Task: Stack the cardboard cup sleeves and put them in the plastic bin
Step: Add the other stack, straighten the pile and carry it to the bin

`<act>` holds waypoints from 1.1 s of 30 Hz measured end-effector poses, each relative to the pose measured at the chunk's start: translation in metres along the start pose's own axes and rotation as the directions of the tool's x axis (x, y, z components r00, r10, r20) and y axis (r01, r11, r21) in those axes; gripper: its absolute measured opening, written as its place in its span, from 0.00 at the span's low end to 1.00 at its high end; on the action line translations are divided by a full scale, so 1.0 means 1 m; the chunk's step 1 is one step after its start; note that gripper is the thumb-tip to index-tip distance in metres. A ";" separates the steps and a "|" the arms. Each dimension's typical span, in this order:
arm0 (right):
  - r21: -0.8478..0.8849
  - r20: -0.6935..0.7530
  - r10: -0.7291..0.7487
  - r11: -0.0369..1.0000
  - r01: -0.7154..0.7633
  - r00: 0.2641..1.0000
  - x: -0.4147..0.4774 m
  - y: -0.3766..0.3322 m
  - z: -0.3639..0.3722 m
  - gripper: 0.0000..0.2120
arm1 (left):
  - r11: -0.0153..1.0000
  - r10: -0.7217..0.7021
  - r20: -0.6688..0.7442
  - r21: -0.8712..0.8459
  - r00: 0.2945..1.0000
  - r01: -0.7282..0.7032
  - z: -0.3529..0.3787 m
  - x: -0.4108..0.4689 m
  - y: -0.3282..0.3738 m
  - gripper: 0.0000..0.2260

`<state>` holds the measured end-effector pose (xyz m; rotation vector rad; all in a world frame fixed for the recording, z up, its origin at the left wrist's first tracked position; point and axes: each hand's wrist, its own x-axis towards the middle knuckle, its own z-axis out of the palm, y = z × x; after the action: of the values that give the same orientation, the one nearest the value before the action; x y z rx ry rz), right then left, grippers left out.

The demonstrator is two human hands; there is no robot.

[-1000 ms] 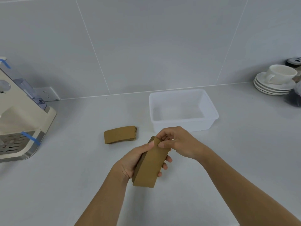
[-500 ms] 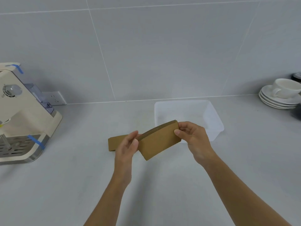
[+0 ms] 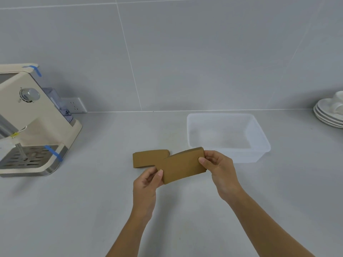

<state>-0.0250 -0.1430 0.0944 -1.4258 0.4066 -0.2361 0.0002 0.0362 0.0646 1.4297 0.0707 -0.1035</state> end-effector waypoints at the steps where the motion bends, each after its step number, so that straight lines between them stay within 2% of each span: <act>1: -0.010 -0.002 0.014 1.000 -0.014 1.000 -0.001 0.003 0.003 0.11 | 1.000 0.000 -0.005 0.018 1.000 0.000 -0.003 0.000 -0.001 0.06; 9: -0.084 0.003 0.111 0.990 -0.110 0.994 0.003 0.019 0.033 0.09 | 0.998 -0.038 -0.119 0.045 0.992 0.044 -0.021 0.012 0.004 0.08; 14: -0.061 0.011 0.171 0.983 -0.170 0.985 0.018 0.015 0.057 0.07 | 0.991 -0.101 -0.212 0.061 0.972 0.116 -0.031 0.036 0.017 0.08; 24: -0.138 -0.039 0.220 0.965 -0.224 0.975 0.060 0.017 0.094 0.04 | 0.949 -0.184 -0.214 0.215 0.959 0.230 -0.048 0.099 0.032 0.08; 33: -0.291 -0.042 0.258 0.921 -0.259 0.965 0.076 0.037 0.103 0.12 | 0.903 -0.268 -0.271 0.265 0.924 0.340 -0.051 0.124 0.015 0.04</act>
<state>0.0830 -0.0743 0.0571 -1.6444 0.6482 0.0408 0.1253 0.0853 0.0584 1.7309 0.4912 -0.2162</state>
